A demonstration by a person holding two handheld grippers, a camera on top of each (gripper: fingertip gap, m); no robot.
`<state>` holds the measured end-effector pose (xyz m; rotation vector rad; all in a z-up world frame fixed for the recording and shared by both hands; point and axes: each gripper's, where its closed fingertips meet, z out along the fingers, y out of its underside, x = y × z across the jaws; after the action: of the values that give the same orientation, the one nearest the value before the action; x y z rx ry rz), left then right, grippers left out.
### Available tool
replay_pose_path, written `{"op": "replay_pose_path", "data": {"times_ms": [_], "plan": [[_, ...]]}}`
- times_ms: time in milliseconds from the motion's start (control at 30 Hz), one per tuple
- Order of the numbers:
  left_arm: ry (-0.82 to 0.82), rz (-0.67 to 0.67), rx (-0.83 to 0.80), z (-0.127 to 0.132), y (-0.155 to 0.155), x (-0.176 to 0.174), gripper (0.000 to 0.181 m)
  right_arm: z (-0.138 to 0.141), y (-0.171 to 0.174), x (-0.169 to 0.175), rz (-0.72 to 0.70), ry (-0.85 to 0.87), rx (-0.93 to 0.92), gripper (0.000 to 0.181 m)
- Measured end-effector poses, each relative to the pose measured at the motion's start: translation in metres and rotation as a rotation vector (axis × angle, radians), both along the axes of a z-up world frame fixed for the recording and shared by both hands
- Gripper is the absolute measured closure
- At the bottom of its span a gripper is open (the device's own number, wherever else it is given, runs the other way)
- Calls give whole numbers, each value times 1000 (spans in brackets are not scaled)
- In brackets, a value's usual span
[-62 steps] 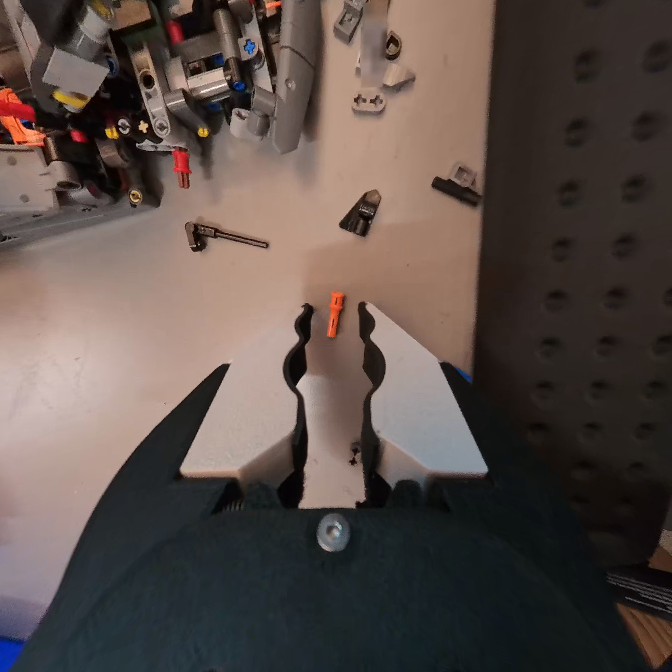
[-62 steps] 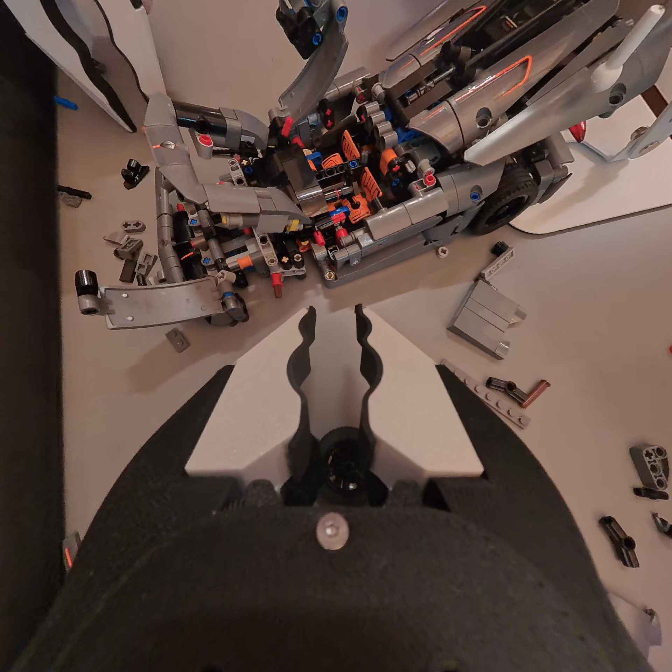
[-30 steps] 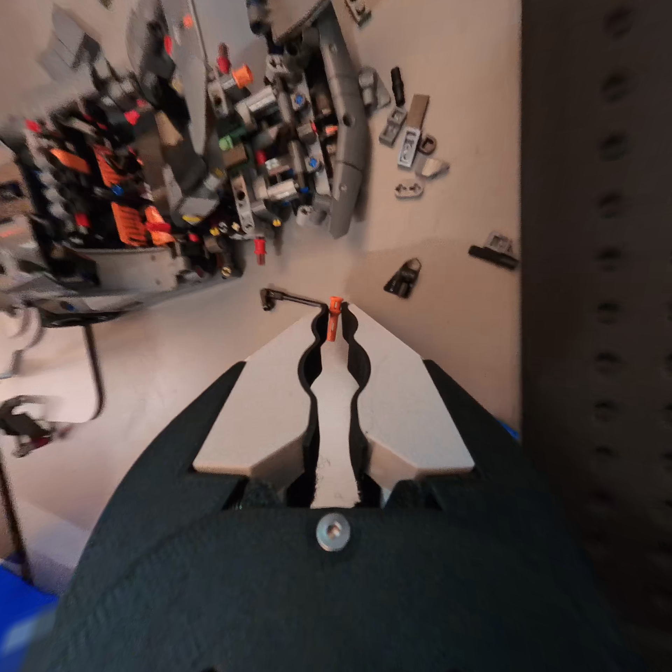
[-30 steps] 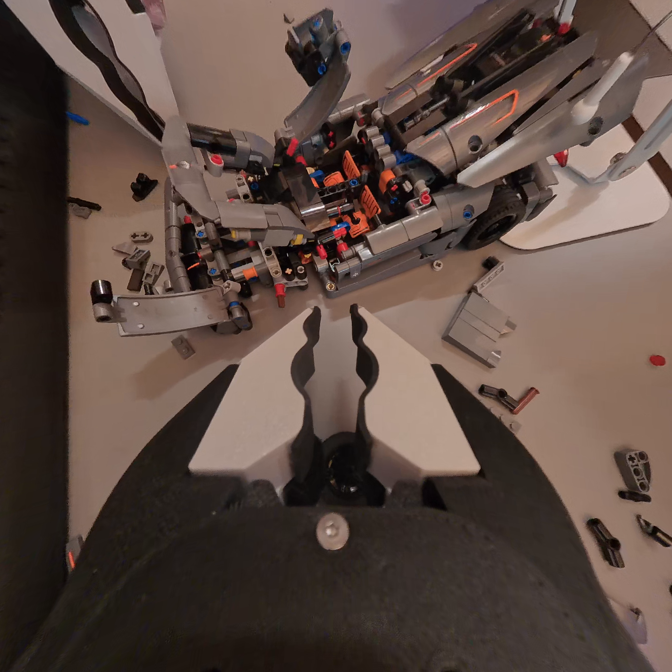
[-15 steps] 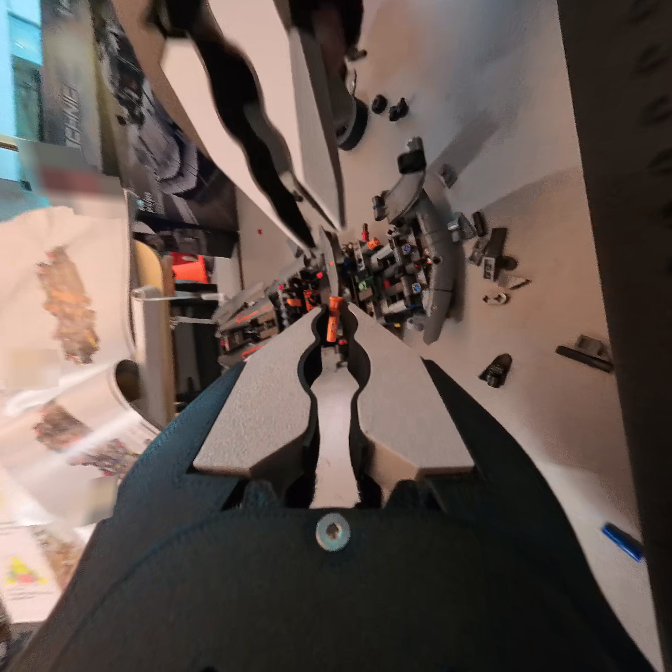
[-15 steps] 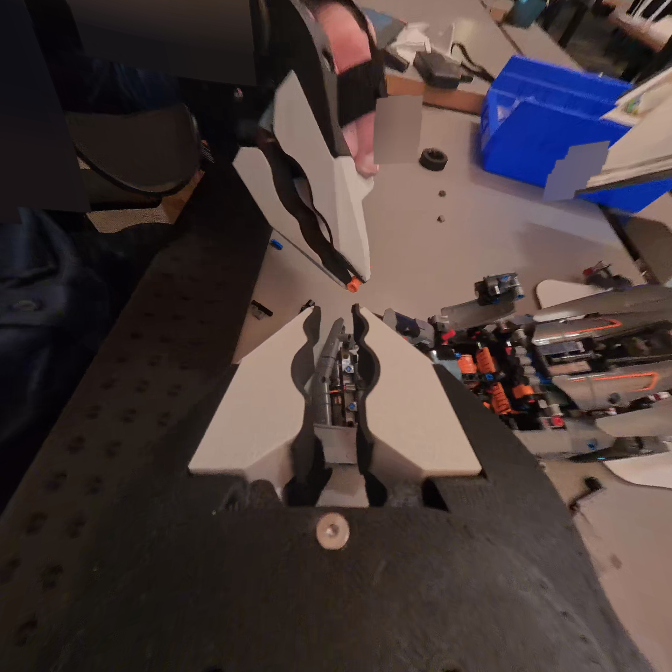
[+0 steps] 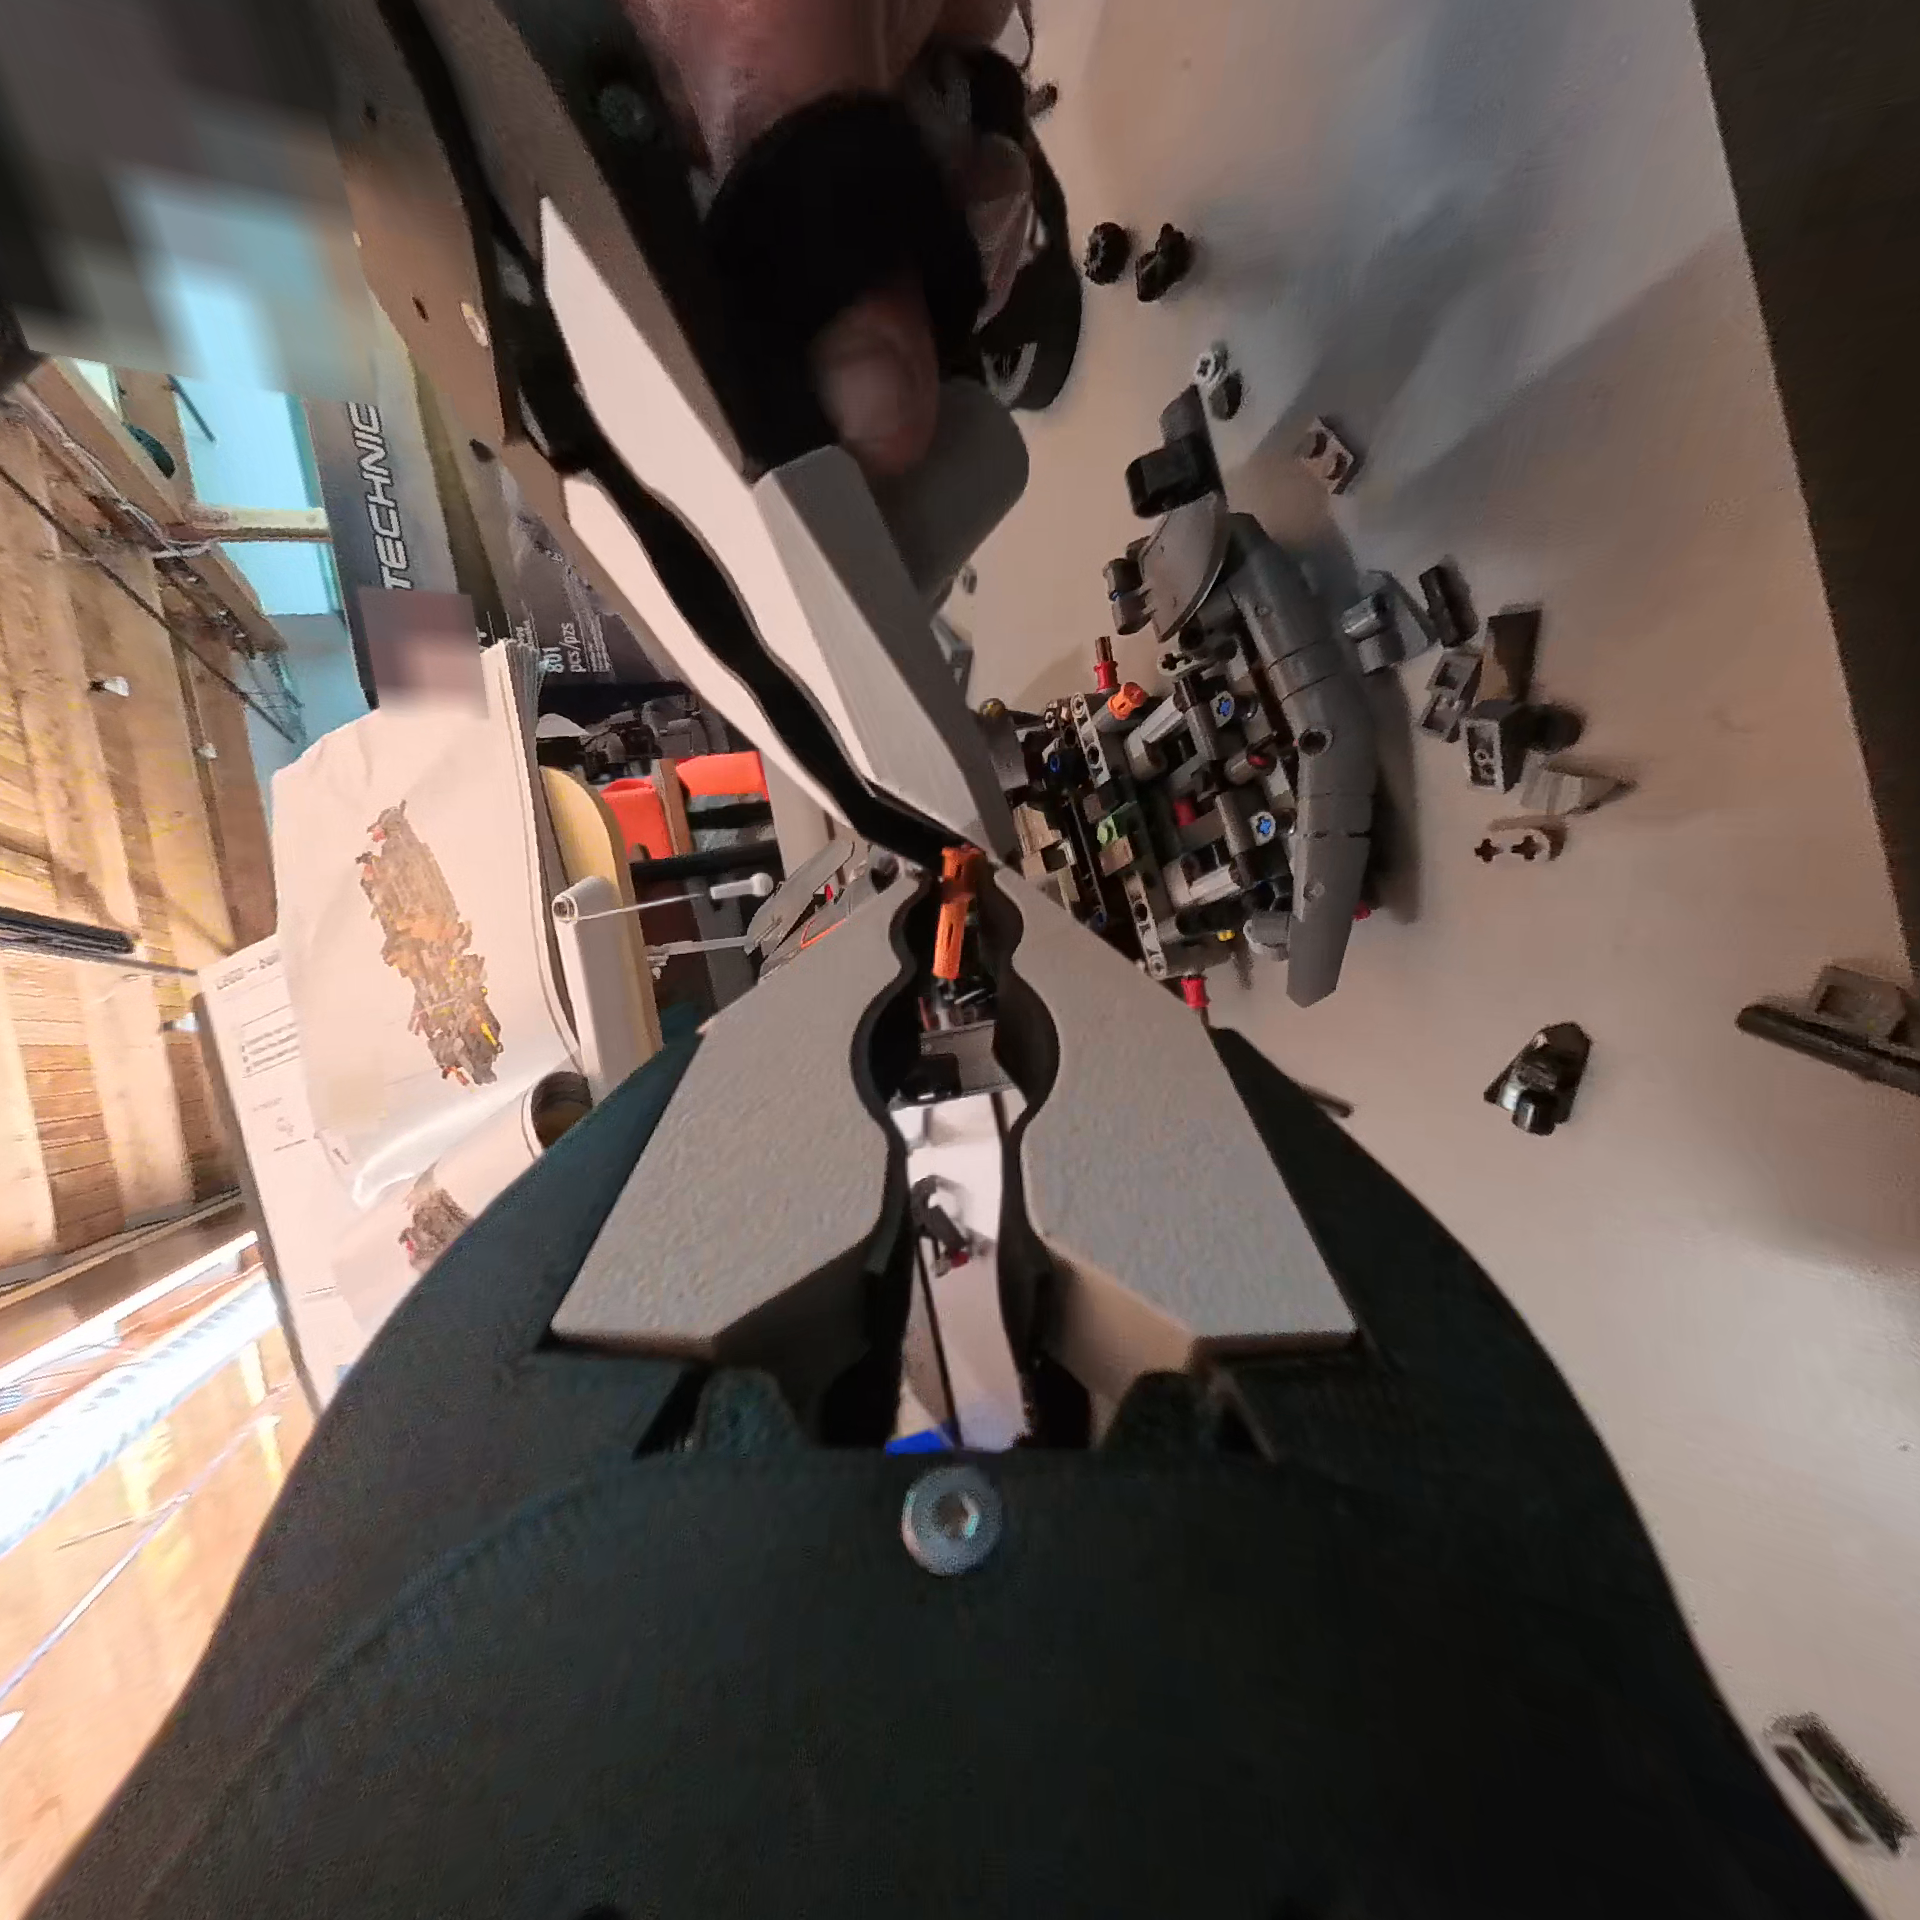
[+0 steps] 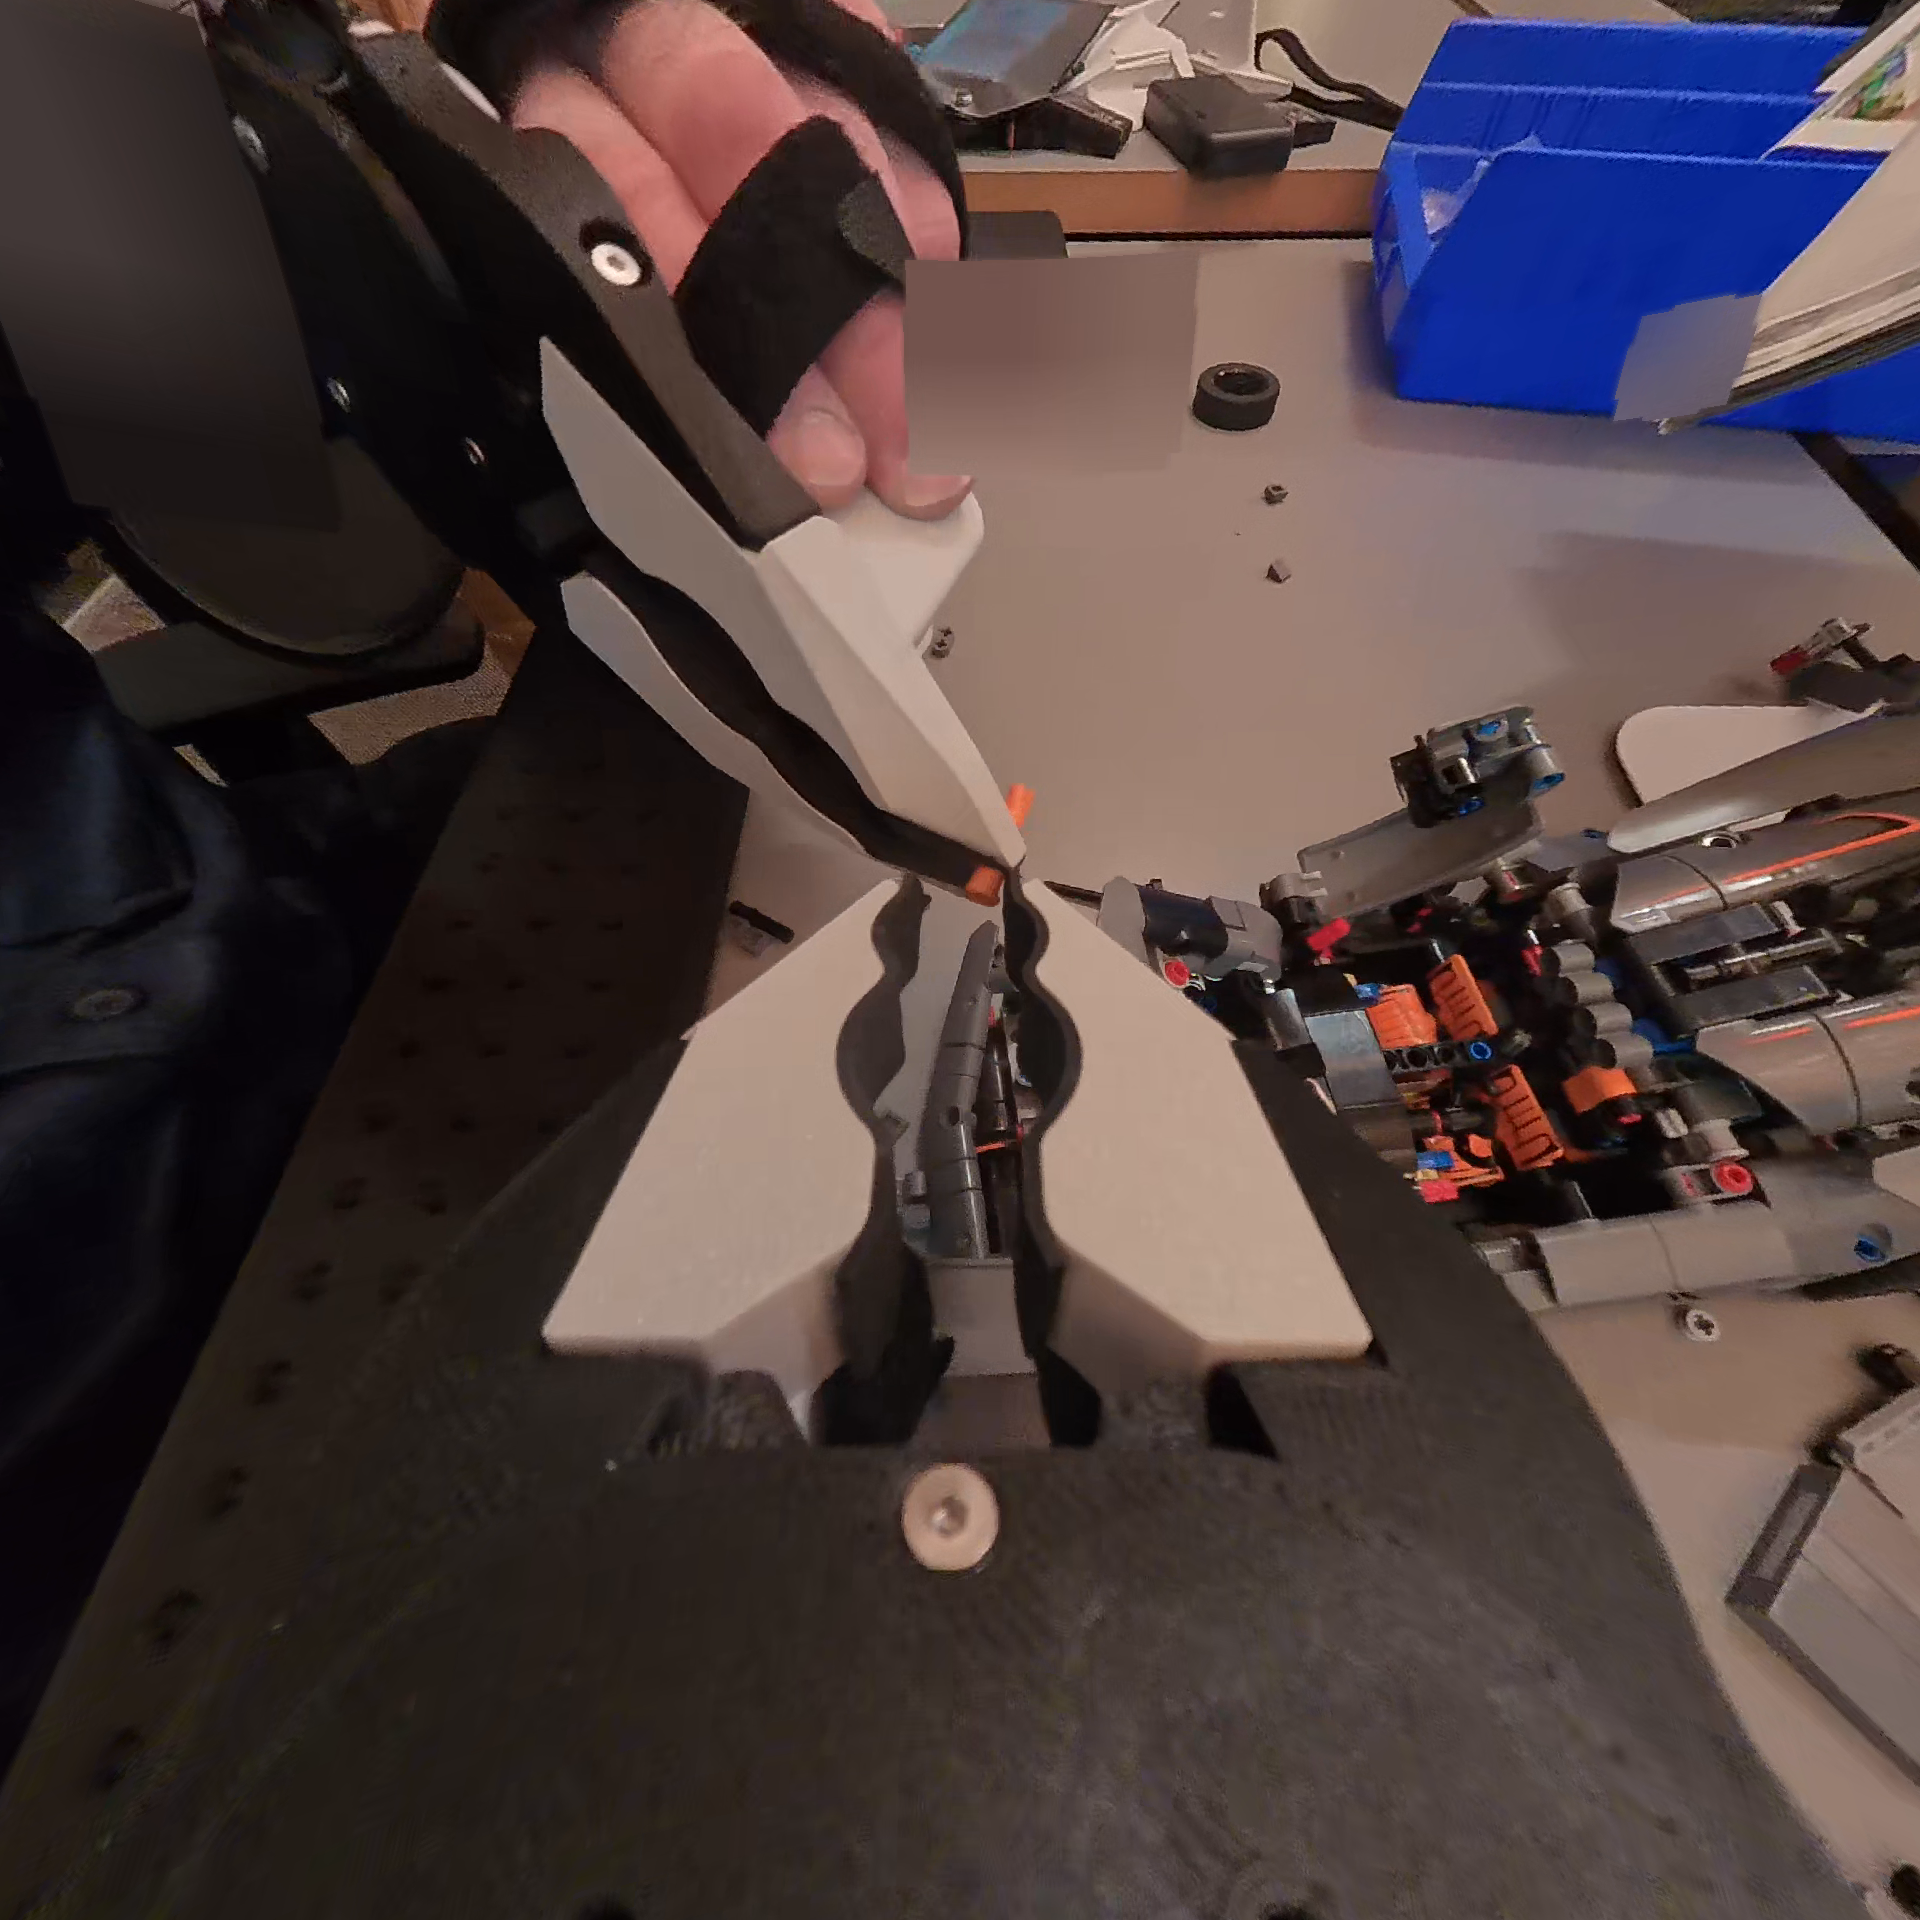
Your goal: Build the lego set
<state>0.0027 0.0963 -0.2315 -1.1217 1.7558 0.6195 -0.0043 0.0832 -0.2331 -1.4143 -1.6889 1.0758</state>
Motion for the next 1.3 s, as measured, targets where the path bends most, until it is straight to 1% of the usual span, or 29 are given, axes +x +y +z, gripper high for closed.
{"op": "replay_pose_path", "data": {"times_ms": [167,233,333,567,733,900,1133,1200,1300], "plan": [[39,-2,52,-1,1,2,178,-2,2,1,-1,-3,-34,172],[35,-8,65,0,0,3,178,-1,2,2,3,4,-56,177],[29,-15,75,3,-1,5,178,2,2,4,13,19,-73,177],[1,-31,61,3,1,8,177,2,4,7,5,10,-19,178],[-19,-6,55,3,7,3,176,3,5,8,9,9,-9,177],[-37,11,52,7,10,-1,179,5,4,9,16,22,-26,177],[-10,31,69,5,11,-2,181,8,5,9,6,36,-53,176],[16,32,79,3,11,-2,181,6,5,8,4,25,-65,173],[46,23,84,-3,9,0,181,0,4,9,13,-7,-60,176]]}}
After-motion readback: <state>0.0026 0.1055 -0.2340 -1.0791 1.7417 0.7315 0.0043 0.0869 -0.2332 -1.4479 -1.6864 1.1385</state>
